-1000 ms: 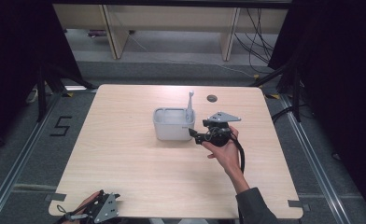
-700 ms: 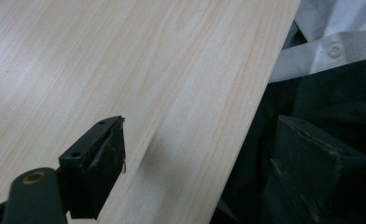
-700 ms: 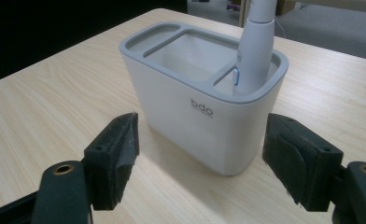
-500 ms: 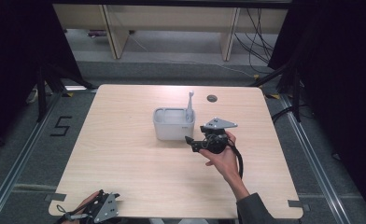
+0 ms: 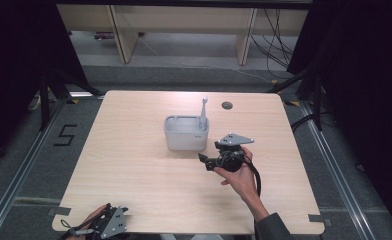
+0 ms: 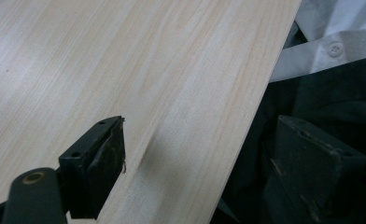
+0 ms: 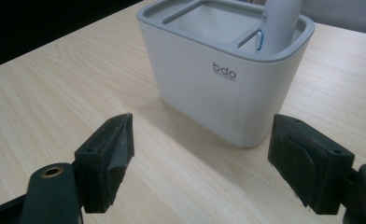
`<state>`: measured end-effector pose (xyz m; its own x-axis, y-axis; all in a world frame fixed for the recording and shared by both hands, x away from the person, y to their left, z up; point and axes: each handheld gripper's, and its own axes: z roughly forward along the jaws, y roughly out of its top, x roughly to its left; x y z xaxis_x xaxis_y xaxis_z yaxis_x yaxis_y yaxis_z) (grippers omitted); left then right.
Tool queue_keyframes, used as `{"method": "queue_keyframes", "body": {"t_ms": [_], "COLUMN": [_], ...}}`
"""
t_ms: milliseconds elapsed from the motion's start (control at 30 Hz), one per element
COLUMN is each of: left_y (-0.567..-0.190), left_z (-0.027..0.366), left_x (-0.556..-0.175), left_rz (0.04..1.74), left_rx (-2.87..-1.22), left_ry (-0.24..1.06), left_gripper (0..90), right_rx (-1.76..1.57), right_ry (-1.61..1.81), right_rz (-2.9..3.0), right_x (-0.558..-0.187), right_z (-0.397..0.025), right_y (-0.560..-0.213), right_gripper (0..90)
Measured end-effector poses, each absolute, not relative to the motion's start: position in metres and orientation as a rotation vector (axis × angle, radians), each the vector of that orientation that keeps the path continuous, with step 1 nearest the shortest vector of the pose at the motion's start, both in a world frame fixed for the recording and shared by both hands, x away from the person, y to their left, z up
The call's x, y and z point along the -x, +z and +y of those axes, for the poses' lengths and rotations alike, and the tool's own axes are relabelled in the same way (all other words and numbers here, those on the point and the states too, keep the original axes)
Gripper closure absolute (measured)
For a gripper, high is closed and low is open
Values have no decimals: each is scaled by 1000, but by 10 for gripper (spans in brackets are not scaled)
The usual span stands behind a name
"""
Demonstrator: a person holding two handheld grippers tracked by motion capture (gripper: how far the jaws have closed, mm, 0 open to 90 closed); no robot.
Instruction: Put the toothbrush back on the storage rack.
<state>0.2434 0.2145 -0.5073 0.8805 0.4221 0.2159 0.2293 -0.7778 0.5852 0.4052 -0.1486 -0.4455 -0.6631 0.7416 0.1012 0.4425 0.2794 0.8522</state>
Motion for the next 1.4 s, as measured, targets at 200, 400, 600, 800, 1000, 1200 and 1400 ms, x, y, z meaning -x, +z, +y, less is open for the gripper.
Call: {"method": "queue_keyframes", "body": {"t_ms": [200,400,600,800,1000,1200,1400], "left_y": [-507,-507,-507,-507,-508,-507,-507], "left_z": [215,215,214,214,214,214,214], "left_x": [-243,-243,-243,-243,-243,-243,-243], "left_rz": [468,469,467,467,466,469,469], "left_rx": [-2481,-2479,-2481,-2483,-2486,-2482,-2481], "left_ry": [460,459,458,457,454,460,460], "left_gripper": [167,167,167,167,167,168,168], "right_rx": [-1030,-1058,-1037,-1071,-1054,-1033,-1034], "right_ry": [1340,1343,1316,1319,1286,1287,1289], "right_rz": [2243,2243,2272,2295,2316,2320,2336], "right_x": [-399,-389,-384,-375,-367,-362,-357], "right_z": [-152,-152,-154,-155,-155,-156,-157], "right_y": [-452,-457,-466,-473,-475,-476,-479], "right_gripper": [228,226,221,217,209,201,188]}}
